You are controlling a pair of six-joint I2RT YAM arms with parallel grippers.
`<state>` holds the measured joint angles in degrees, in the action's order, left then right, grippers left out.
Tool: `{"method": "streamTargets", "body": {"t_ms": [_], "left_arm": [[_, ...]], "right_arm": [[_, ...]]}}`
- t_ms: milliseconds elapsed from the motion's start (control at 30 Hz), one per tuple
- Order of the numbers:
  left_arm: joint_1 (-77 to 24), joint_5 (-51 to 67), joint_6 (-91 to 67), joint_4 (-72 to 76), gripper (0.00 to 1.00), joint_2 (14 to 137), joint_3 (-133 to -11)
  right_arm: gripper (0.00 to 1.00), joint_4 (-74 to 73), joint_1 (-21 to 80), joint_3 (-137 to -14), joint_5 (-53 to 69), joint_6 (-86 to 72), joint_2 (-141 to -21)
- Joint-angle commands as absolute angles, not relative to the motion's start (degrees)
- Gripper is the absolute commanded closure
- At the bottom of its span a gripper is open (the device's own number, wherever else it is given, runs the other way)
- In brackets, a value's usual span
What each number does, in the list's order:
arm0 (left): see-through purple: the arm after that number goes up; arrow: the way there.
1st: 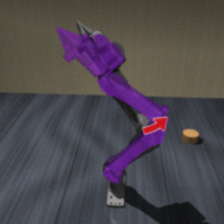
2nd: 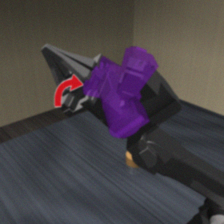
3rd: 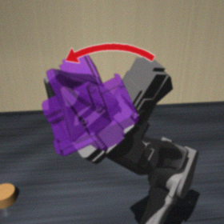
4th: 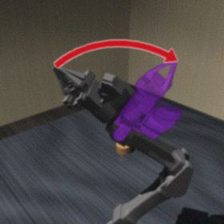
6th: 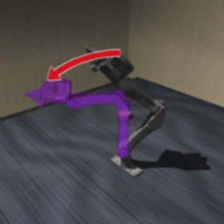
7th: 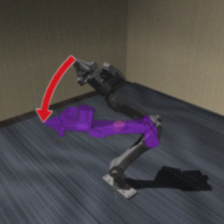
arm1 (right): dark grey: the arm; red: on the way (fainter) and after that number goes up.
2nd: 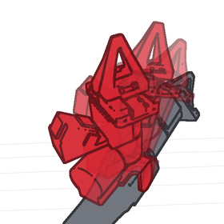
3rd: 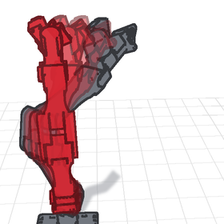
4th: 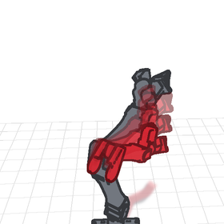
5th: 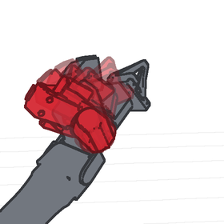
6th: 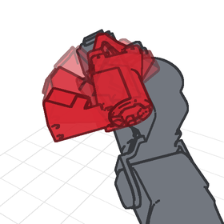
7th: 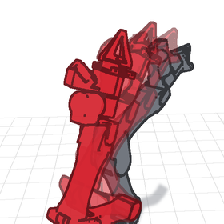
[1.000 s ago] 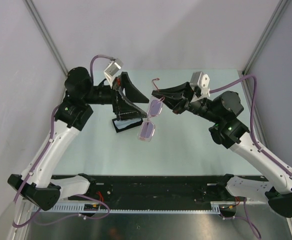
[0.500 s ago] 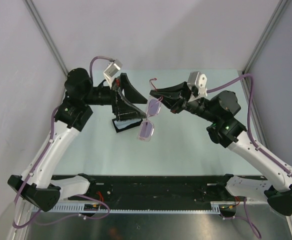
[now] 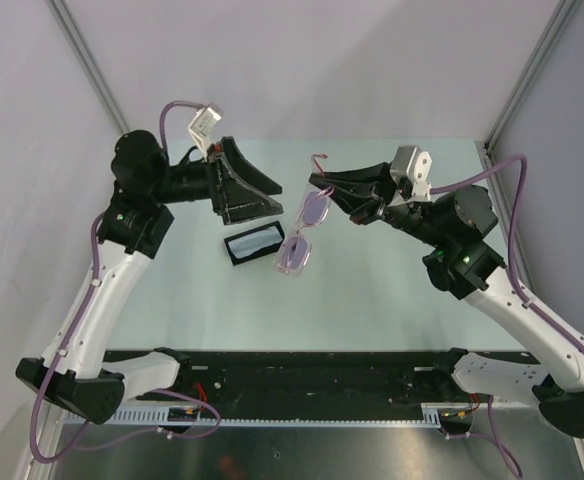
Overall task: Organize the sunglasses
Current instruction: Fold the left temple of the sunglasses on the sunglasses, then pass from the right arm to the left
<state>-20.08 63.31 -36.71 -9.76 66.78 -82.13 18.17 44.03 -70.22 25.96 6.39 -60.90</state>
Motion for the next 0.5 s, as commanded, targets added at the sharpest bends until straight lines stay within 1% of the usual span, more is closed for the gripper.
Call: {"method": "streamTargets", "body": {"t_ms": [0,67,167,200,300,467], "left_arm": [[-22.75,69.42,-42.18,-8.00,0.05,68.11,-83.15],[-23.64,71.19,-42.89,-7.82,0.08,68.29,-83.06],[-23.73,72.07,-43.94,-7.30,0.19,69.16,-83.76],[-23.73,71.98,-44.99,-7.12,0.31,69.60,-83.85],[-24.08,71.81,-46.49,-7.12,0.45,71.01,-83.59],[-25.13,72.07,-46.58,-6.86,0.46,71.19,-83.41]], "right_arm": [[1.00,20.30,43.77,-72.86,25.66,9.75,-61.61],[1.00,19.25,43.77,-73.65,25.66,11.85,-62.48],[1.00,18.37,43.77,-73.65,25.66,12.83,-63.28],[1.00,18.20,43.77,-73.65,25.75,12.92,-63.46],[1.00,18.63,43.77,-73.65,26.19,12.48,-63.63],[1.00,19.25,43.95,-73.65,26.54,12.57,-63.90]]}}
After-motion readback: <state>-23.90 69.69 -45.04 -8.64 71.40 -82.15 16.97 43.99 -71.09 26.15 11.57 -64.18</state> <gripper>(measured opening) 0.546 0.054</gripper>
